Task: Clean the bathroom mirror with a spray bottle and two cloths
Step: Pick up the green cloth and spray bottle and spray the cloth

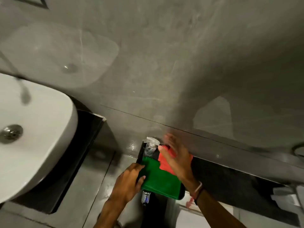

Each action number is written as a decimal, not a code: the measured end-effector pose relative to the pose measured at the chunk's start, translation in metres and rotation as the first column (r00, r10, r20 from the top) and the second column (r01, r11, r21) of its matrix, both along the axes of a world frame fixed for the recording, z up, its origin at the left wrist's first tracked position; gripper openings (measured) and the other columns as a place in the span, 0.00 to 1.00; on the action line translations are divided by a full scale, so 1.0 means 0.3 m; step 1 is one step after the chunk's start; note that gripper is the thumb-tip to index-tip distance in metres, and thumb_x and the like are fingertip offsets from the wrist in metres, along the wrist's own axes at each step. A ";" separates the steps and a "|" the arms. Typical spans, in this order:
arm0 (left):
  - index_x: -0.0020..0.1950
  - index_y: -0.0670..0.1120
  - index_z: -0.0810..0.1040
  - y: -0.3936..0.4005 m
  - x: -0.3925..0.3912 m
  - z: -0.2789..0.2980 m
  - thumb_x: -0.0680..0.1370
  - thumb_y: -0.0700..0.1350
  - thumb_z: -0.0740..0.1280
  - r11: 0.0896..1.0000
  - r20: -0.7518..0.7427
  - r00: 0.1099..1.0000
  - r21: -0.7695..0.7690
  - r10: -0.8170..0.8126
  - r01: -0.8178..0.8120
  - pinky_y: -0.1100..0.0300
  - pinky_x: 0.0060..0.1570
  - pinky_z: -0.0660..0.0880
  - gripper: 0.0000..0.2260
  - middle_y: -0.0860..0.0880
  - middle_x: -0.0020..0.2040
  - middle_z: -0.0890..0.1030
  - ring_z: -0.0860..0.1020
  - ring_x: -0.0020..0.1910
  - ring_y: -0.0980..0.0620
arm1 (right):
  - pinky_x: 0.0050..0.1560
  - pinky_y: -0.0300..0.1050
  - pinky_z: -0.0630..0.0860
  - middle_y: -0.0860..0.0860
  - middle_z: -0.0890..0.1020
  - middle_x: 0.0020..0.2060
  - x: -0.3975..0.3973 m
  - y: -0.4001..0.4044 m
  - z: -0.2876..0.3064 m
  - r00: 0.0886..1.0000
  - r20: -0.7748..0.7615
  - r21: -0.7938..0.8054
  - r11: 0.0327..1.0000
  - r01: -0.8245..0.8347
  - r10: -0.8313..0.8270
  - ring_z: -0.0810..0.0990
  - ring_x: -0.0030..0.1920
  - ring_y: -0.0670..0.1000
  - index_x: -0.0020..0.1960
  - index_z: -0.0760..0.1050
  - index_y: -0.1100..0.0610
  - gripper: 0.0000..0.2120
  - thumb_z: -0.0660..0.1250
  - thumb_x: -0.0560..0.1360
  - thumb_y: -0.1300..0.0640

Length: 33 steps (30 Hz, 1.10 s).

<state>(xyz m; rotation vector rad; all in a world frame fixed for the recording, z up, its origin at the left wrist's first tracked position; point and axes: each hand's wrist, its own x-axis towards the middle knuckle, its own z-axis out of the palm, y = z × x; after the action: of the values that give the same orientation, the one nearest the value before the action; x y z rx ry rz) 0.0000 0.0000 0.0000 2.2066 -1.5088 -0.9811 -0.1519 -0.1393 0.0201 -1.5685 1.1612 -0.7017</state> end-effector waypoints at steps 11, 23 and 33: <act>0.71 0.46 0.67 -0.200 -0.166 -0.283 0.74 0.57 0.71 0.911 0.171 0.941 0.252 0.291 -0.327 0.48 0.63 0.72 0.31 0.46 0.64 0.79 0.75 0.65 0.44 | 0.65 0.49 0.82 0.48 0.85 0.64 0.147 -0.121 -0.229 0.900 -0.168 -0.167 0.888 -0.429 0.403 0.83 0.64 0.45 0.69 0.78 0.51 0.22 0.67 0.80 0.41; 0.52 0.42 0.80 -0.169 -0.045 -0.105 0.72 0.45 0.76 0.966 -0.538 0.803 0.124 0.258 -0.227 0.46 0.53 0.80 0.13 0.41 0.48 0.85 0.84 0.50 0.44 | 0.57 0.29 0.77 0.34 0.80 0.58 0.227 -0.118 -0.040 0.962 0.162 -0.353 0.923 -0.151 0.219 0.82 0.55 0.33 0.72 0.74 0.39 0.19 0.62 0.83 0.39; 0.51 0.42 0.85 -0.227 0.458 0.939 0.69 0.43 0.80 0.937 -0.408 0.913 -0.322 -0.005 -0.139 0.55 0.50 0.83 0.13 0.44 0.48 0.89 0.86 0.46 0.50 | 0.43 0.33 0.76 0.51 0.85 0.49 0.393 -0.091 0.806 0.822 0.514 -0.611 0.778 0.150 0.245 0.83 0.35 0.49 0.68 0.77 0.46 0.27 0.47 0.85 0.35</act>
<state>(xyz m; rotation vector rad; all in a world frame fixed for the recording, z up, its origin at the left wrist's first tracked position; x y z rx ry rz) 0.1373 -0.0680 0.2817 1.6745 -1.2861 -0.9863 -0.0340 -0.1665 0.2618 -1.7231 0.4217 -1.5269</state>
